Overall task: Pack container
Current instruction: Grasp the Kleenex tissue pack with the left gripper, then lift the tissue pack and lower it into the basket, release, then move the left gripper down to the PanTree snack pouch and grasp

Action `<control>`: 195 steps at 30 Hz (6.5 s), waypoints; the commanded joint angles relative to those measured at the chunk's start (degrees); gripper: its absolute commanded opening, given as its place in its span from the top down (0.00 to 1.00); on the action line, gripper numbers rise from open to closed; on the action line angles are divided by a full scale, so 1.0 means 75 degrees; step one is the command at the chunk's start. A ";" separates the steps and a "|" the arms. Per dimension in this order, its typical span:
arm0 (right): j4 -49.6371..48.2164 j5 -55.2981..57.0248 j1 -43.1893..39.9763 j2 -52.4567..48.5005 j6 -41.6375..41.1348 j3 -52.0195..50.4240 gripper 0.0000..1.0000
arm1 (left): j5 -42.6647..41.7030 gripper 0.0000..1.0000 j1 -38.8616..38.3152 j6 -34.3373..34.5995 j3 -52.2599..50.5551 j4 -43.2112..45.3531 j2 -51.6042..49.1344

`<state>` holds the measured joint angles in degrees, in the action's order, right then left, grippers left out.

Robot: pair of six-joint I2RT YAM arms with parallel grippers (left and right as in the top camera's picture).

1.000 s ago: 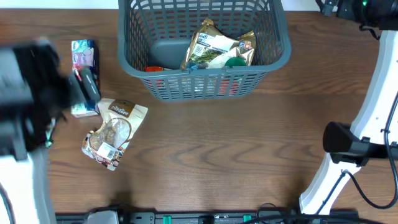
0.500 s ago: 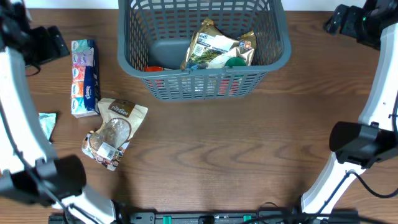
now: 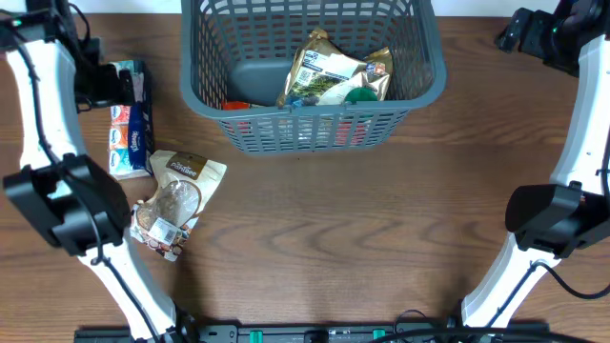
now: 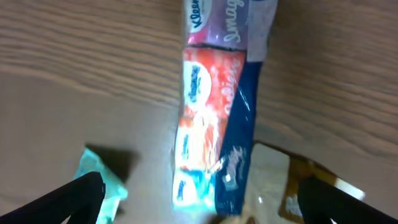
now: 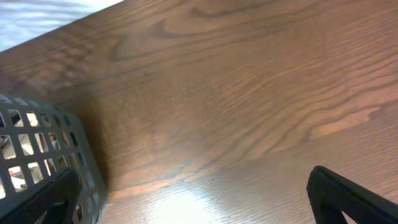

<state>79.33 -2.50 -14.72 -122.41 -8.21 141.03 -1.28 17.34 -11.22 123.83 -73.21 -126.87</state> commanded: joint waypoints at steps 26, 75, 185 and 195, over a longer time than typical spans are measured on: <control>-0.0035 0.0102 0.0023 -0.0026 -0.0216 -0.0035 0.01 | -0.0119 0.34 -0.0009 -0.0207 0.0026 0.0813 -0.1953; 0.0262 0.0073 0.0023 -0.0026 0.0475 -0.0035 0.01 | -0.1352 0.94 -0.4555 -0.8999 0.0070 0.4077 0.3541; 0.0542 0.0079 0.0504 -0.0026 0.0766 -0.0035 0.01 | -0.0551 0.02 -0.1078 -0.3523 -0.9538 0.5123 0.3363; 0.0539 0.0082 0.0504 -0.0026 0.0766 -0.0035 0.01 | -0.0755 0.41 -0.1119 -0.3252 -0.9503 0.5062 0.3439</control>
<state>83.31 -2.52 -11.42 -122.41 -3.22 140.92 -6.04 8.99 -36.64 53.28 -34.70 -99.33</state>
